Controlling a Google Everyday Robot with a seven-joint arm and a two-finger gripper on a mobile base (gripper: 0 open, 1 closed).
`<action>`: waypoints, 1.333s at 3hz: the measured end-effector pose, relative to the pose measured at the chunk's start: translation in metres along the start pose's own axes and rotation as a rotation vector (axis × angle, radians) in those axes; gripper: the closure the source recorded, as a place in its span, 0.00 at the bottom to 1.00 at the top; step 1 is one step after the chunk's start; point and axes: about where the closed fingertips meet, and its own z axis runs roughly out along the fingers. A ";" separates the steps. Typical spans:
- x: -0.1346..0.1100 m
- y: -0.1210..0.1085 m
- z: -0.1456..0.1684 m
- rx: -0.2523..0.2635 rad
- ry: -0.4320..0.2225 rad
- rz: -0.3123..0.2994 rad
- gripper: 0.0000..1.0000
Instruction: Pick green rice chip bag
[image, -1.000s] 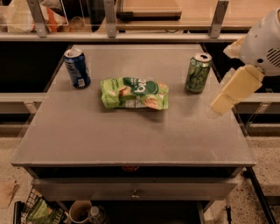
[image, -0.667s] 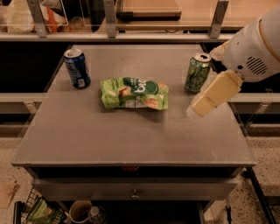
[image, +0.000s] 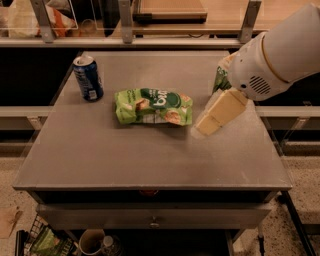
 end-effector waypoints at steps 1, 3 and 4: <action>-0.006 -0.006 0.007 0.016 -0.019 -0.016 0.00; -0.012 -0.030 0.062 -0.001 -0.037 0.015 0.00; -0.012 -0.026 0.088 -0.044 -0.040 0.042 0.00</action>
Offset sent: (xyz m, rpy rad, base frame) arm 0.0774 0.0286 -0.0350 0.0457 -0.0832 0.0088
